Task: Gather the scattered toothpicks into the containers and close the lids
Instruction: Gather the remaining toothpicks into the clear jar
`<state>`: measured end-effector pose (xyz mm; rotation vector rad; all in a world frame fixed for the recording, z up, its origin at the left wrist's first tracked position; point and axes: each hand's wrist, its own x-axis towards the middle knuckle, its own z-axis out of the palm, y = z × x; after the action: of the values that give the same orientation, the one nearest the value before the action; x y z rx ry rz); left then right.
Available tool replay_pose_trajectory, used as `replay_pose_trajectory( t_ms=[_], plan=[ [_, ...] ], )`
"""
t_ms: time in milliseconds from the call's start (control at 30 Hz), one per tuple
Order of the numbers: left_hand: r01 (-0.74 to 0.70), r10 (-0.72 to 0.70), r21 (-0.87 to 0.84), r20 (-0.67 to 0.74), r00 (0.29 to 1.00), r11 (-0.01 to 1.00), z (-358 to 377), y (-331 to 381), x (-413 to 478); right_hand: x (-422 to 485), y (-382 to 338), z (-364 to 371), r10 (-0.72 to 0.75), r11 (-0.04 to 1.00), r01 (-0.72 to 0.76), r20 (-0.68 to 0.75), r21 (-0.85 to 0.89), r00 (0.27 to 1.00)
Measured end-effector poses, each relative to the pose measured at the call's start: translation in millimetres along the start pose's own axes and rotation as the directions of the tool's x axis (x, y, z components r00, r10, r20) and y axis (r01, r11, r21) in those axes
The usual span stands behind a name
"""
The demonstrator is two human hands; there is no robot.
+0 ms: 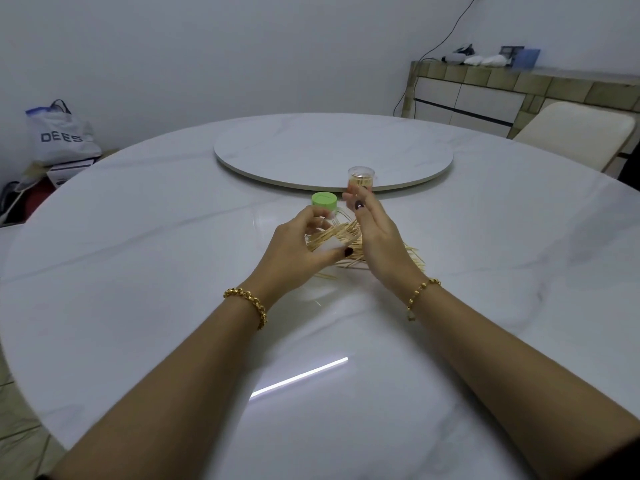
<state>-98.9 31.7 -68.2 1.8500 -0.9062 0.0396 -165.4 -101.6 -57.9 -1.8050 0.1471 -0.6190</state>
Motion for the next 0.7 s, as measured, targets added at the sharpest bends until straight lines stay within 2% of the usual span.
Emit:
replay_pose_trajectory(
  t_ms=[200,467,700],
  plan=[
    [0.002,-0.002,-0.001,0.035,0.999,1.0,0.1,1.3,-1.4,-1.0,3.5,1.1,-0.073,0.995,0.071,0.028,0.069,0.997],
    [0.019,-0.019,0.008,0.078,0.997,1.0,-1.6,4.6,-2.4,-6.3,-2.4,3.3,-0.077,0.988,0.102,0.205,-0.114,0.976],
    [0.036,-0.036,0.0,0.0,0.999,0.999,-7.5,-3.9,1.4,-5.8,-0.4,-3.9,-0.142,0.985,0.15,0.085,-0.091,0.986]
  ],
)
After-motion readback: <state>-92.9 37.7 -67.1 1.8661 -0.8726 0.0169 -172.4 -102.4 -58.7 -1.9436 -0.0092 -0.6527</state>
